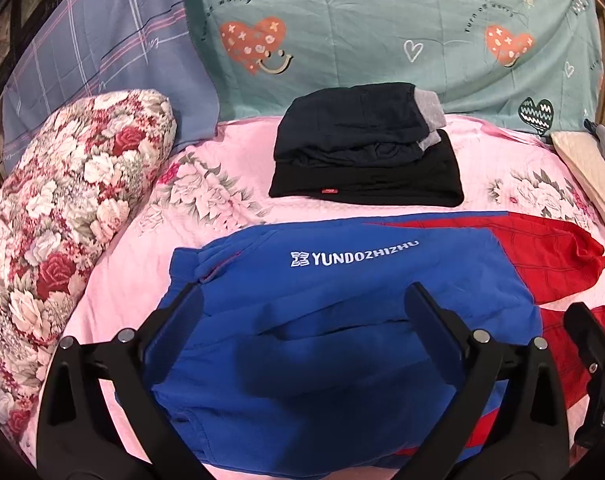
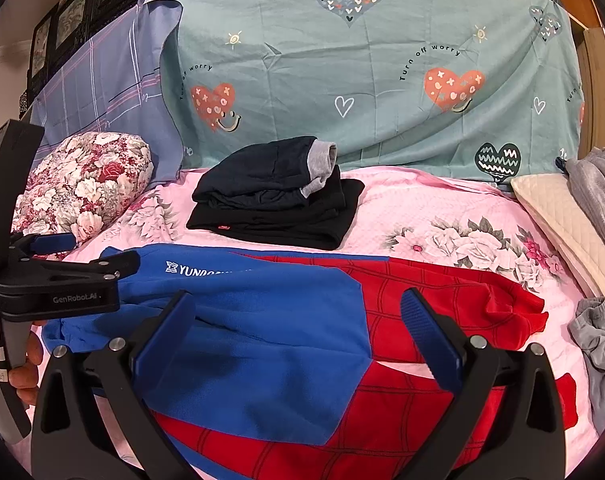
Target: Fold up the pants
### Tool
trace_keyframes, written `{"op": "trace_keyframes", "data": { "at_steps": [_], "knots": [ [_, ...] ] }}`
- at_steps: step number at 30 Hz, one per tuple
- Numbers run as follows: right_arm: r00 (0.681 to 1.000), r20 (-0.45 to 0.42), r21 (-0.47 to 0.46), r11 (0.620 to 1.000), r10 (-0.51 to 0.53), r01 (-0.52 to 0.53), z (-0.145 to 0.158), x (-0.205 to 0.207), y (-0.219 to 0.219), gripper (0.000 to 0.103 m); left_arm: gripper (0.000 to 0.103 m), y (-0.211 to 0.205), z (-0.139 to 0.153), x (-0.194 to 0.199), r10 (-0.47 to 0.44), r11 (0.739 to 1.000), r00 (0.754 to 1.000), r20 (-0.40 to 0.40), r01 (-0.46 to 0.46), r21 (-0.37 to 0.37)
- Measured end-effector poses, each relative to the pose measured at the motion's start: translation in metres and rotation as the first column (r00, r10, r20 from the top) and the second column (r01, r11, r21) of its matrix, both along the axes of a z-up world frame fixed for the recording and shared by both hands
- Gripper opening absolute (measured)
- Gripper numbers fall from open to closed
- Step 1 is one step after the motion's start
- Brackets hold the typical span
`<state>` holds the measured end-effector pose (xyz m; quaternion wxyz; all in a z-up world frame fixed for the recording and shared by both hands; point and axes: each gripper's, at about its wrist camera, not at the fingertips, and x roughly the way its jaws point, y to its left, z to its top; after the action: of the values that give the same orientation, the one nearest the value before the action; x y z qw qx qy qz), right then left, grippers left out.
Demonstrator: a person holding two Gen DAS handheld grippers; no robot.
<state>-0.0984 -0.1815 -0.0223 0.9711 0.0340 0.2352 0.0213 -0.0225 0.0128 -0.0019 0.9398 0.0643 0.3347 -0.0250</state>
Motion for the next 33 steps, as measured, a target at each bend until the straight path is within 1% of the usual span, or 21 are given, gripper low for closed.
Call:
{"op": "trace_keyframes", "data": {
  "at_steps": [15,27,33],
  "knots": [
    [1.0,-0.007,-0.031,0.999,0.013,-0.013,-0.0036,0.001,0.0054,0.102,0.101,-0.0086,-0.0073,0.0072,-0.036,0.999,0.999,-0.016,0.036,-0.007],
    [1.0,-0.014,-0.035,0.999,0.02,-0.02,-0.006,0.0029,0.0068,0.102,0.101,-0.0057,-0.0065,0.0038,-0.044,0.999,0.999,-0.017,0.044,-0.015],
    [0.999,-0.001,-0.041,0.999,0.032,-0.032,-0.0049,0.0006,0.0097,0.102,0.101,-0.0025,-0.0038,-0.0009,-0.043,0.999,0.999,-0.021,0.042,-0.019]
  ]
}}
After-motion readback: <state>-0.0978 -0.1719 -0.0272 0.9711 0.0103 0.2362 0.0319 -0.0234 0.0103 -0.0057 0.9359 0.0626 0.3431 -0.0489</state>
